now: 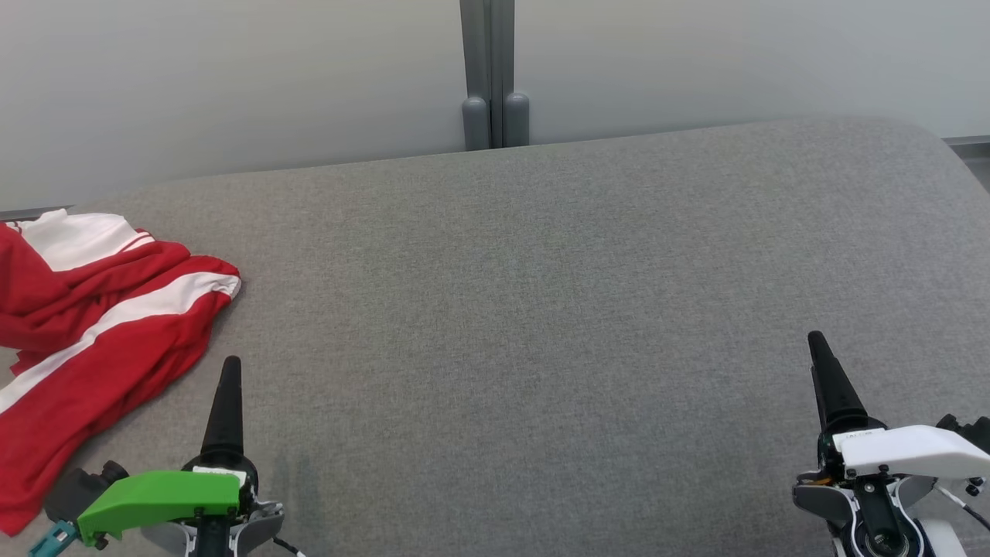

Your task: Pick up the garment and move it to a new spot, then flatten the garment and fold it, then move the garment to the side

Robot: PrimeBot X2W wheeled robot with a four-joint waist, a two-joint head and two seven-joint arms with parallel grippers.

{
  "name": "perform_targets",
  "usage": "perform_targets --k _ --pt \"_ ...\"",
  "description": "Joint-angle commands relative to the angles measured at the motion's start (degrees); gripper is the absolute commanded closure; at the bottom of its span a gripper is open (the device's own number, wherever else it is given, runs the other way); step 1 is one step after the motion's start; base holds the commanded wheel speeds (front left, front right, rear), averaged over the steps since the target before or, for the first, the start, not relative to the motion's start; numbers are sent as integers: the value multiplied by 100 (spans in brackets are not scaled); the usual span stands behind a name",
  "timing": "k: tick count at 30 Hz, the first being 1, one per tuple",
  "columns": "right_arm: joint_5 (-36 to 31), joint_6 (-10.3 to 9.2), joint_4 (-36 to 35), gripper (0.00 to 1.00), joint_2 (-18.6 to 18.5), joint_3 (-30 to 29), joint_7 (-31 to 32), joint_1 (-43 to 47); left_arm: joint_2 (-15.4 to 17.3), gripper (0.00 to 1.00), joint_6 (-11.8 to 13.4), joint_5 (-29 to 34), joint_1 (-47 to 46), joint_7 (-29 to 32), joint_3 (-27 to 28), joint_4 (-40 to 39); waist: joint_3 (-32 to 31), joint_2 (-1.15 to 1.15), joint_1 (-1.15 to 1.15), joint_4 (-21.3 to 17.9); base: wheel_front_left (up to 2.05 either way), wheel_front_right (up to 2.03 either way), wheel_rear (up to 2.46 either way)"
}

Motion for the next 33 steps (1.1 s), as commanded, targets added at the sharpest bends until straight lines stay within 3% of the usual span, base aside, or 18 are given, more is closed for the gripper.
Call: perform_targets --k 1,19,33 --pt "-340 2 -187 0 -36 22 -71 -41 39 0 33 301 -29 -70 -45 -152 2 0 0 1 0 0 0" --pt "-2258 3 -534 0 -47 294 -446 155 55 0 155 2323 148 -447 -422 -417 13 0 0 13 0 0 0" --pt "-3405 3 -523 0 -53 442 -694 257 66 0 203 3461 296 -694 -566 -436 11 0 0 14 0 0 0"
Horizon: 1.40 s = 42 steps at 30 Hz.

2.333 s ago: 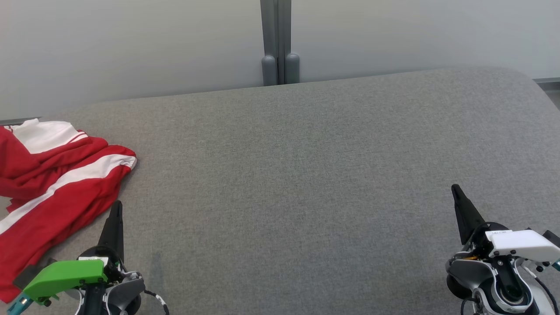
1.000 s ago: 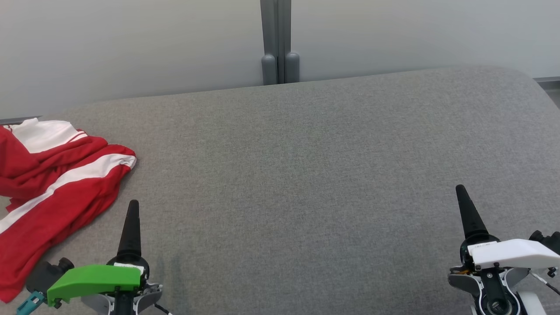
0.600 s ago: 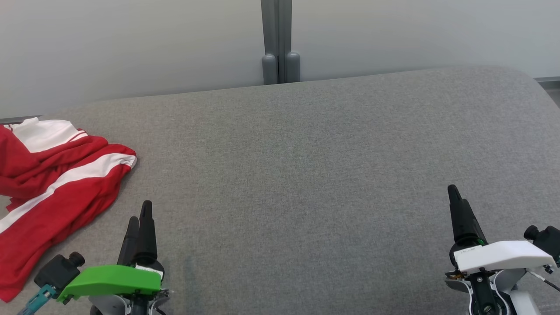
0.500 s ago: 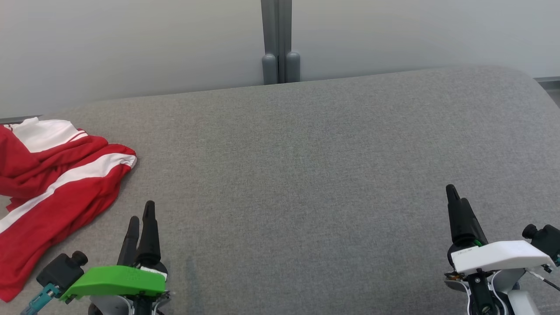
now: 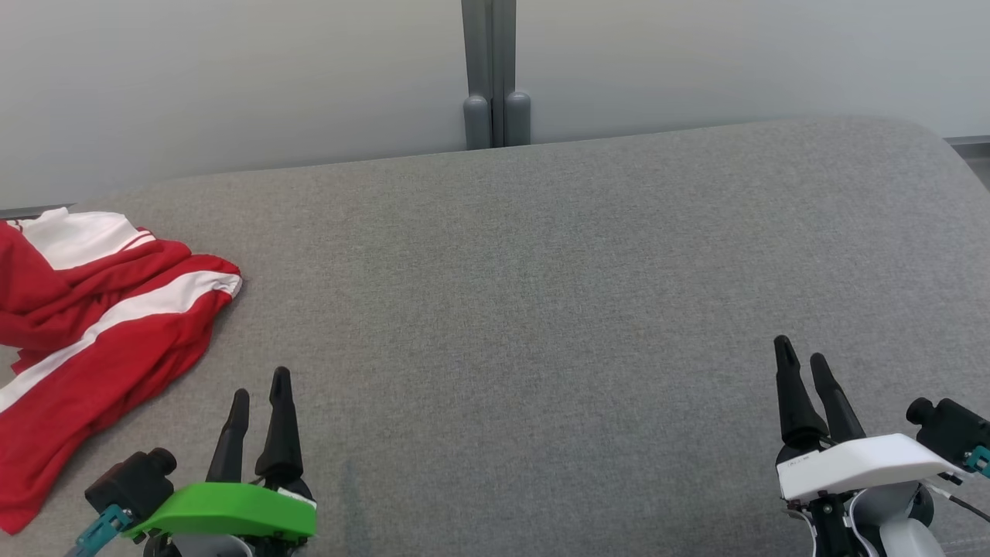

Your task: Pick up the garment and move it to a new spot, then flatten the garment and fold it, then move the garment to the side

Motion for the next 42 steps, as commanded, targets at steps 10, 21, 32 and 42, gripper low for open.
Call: perform_targets --k 10,21,32,42 --pt "-844 2 1 0 -36 83 -200 59 52 0 62 752 136 -198 -27 -49 -24 0 0 11 0 0 0" --pt "-1665 2 25 0 -41 209 -363 123 58 0 114 1329 252 -361 -46 -1 -53 0 0 20 0 0 0" --pt "-2376 2 -4 0 -45 254 -506 136 65 0 159 1846 333 -505 -92 41 -66 0 0 31 0 0 0" --pt "-2890 3 -22 0 -48 290 -631 180 71 0 195 2293 372 -630 -101 135 -75 0 0 27 0 0 0"
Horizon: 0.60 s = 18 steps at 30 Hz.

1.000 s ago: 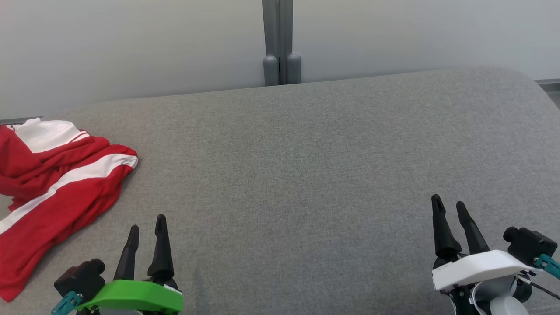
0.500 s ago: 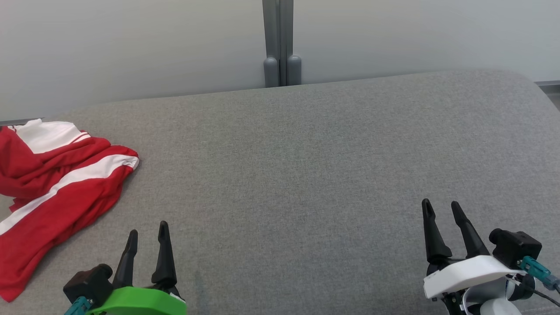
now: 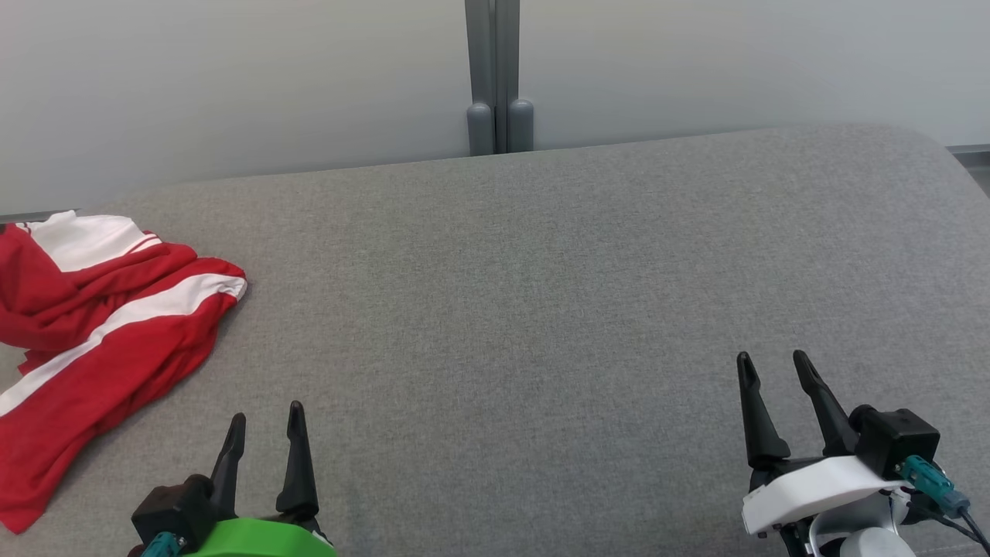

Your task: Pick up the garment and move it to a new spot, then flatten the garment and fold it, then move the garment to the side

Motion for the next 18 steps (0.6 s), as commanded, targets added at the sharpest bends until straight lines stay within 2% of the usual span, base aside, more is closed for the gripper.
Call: perform_targets --k 1,18 --pt "-139 2 -56 0 -29 14 -55 58 49 0 38 134 32 -52 -9 -5 1 0 0 -3 0 0 0" --pt "-827 2 -33 0 -32 -7 -243 123 55 0 114 758 52 -241 -2 84 20 0 0 -8 0 0 0"
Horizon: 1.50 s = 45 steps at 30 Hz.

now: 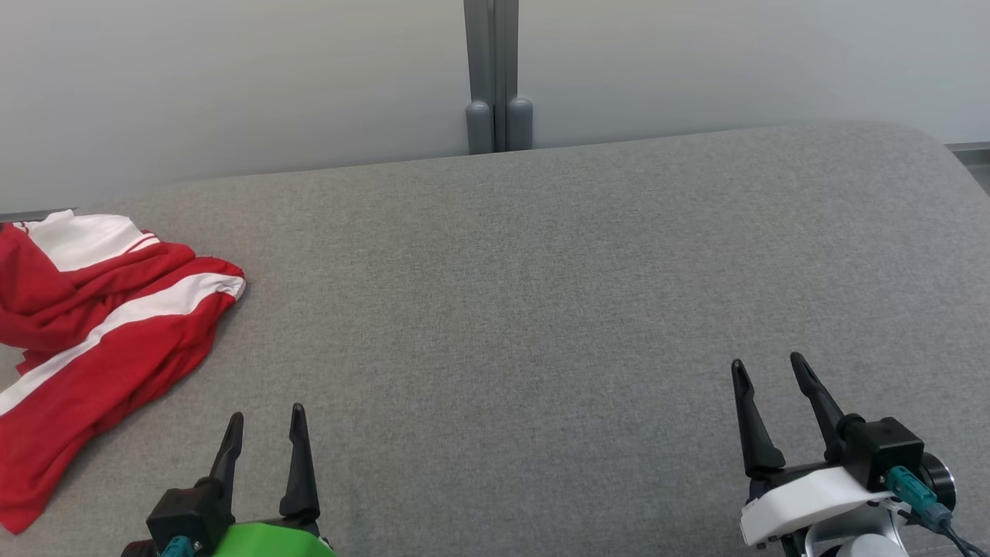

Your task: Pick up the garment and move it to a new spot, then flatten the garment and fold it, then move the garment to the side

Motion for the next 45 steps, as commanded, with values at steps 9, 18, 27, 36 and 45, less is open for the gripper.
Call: perform_targets --k 9,18,27,36,45 --pt "-402 1 0 0 -25 9 -131 74 47 0 55 398 19 -129 -12 32 4 0 0 9 0 0 0" --pt "-377 1 41 0 -24 -29 -126 51 47 0 87 296 -24 -122 57 104 10 0 0 -2 0 0 0" --pt "-367 1 35 0 -23 -56 -126 57 47 0 60 264 -51 -122 85 168 7 0 0 0 0 0 0" --pt "-354 1 -3 0 -21 -112 -125 116 46 0 37 273 -118 -122 23 179 18 0 0 237 0 0 0" --pt "-339 1 -76 0 -20 -148 -125 114 45 0 27 370 -153 -121 107 137 35 0 0 1443 0 0 0"
